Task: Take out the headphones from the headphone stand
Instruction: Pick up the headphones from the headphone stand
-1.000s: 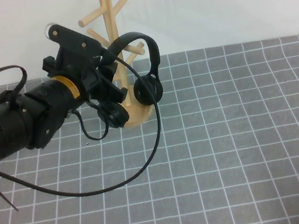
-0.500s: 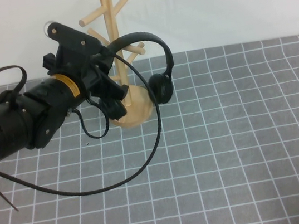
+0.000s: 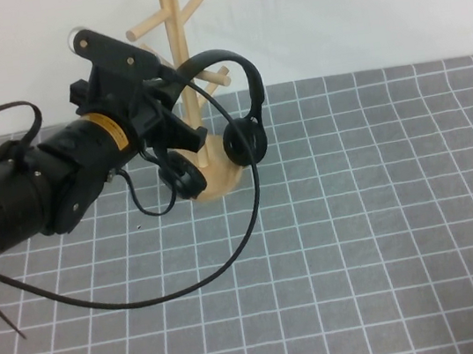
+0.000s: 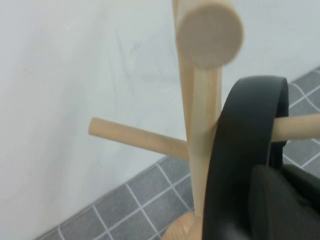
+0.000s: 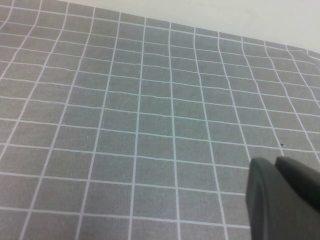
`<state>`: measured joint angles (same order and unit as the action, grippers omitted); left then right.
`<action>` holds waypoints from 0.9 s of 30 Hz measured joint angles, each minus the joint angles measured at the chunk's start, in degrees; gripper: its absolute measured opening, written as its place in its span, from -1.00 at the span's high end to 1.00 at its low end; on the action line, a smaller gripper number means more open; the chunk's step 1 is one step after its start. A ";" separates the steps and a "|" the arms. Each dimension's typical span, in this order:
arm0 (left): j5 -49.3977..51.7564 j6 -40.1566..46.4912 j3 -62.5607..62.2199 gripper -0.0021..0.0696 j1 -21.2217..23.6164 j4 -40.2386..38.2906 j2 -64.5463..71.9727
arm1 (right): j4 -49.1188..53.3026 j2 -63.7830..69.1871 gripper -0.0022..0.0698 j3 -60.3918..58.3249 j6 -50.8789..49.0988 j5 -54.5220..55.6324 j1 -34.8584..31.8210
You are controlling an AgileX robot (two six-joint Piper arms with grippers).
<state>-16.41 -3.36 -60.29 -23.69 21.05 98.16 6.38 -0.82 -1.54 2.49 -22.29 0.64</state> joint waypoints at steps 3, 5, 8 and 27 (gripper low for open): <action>0.00 -0.11 0.00 0.95 -0.03 0.00 -0.66 | 0.00 0.00 0.96 0.00 0.00 0.00 0.00; 0.00 -0.11 0.00 0.95 -0.13 0.00 -1.15 | 0.00 0.00 0.96 0.00 0.00 0.00 0.00; 1.32 -0.11 0.00 0.95 -0.13 0.00 -2.03 | 0.00 0.00 0.96 0.00 0.00 0.00 0.00; 2.03 -3.30 0.00 -0.48 -0.16 4.09 -2.14 | 0.00 0.00 0.96 0.00 0.00 0.00 0.00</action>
<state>-14.38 -6.66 -60.29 -23.85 25.14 96.02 6.38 -0.82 -1.54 2.49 -22.29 0.64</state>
